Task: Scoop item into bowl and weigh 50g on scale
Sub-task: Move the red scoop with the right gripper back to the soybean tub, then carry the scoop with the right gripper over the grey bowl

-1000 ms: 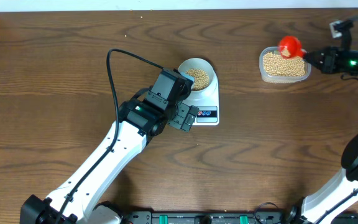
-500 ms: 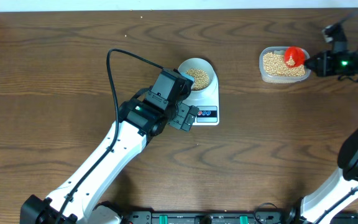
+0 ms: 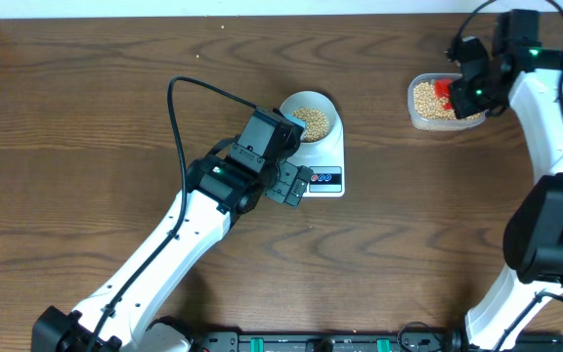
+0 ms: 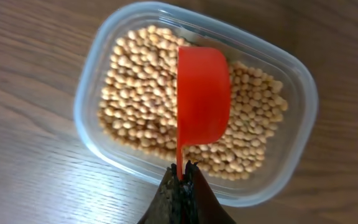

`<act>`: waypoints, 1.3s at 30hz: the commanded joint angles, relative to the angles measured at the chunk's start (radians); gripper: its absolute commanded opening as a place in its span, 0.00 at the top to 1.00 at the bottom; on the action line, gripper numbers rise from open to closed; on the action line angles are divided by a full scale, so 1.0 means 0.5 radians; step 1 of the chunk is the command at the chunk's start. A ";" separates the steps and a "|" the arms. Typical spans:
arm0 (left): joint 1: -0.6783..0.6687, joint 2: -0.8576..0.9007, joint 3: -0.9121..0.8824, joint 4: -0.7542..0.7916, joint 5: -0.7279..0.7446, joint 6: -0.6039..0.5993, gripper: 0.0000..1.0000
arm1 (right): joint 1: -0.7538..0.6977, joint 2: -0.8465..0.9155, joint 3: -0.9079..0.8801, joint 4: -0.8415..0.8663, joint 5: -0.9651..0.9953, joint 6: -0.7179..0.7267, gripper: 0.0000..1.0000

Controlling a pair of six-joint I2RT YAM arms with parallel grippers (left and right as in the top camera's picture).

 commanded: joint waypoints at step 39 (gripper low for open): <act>0.006 0.002 0.006 -0.005 -0.005 -0.003 0.02 | 0.691 -0.221 0.014 0.284 -0.903 0.134 0.99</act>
